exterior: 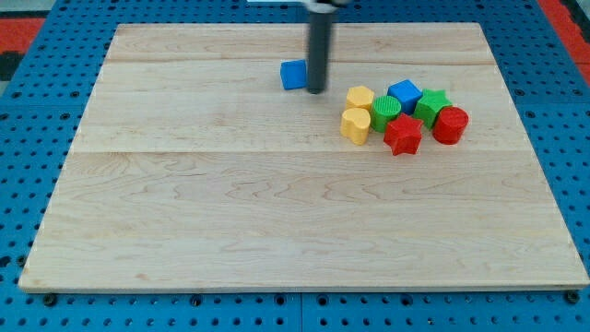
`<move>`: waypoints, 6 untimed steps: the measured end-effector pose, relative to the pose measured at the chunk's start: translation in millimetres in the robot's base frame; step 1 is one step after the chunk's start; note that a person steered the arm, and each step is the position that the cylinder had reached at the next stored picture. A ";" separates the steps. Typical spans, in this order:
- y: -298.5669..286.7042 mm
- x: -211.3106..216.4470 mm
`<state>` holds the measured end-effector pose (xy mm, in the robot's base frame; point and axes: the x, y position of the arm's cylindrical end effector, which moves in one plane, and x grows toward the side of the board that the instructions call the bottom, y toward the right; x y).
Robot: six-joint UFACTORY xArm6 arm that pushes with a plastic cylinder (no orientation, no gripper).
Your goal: Place the triangle top left to the heart
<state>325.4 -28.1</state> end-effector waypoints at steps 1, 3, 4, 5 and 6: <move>-81.2 -19.0; 95.4 -5.9; 107.4 12.4; 107.5 -19.7; 22.1 -73.9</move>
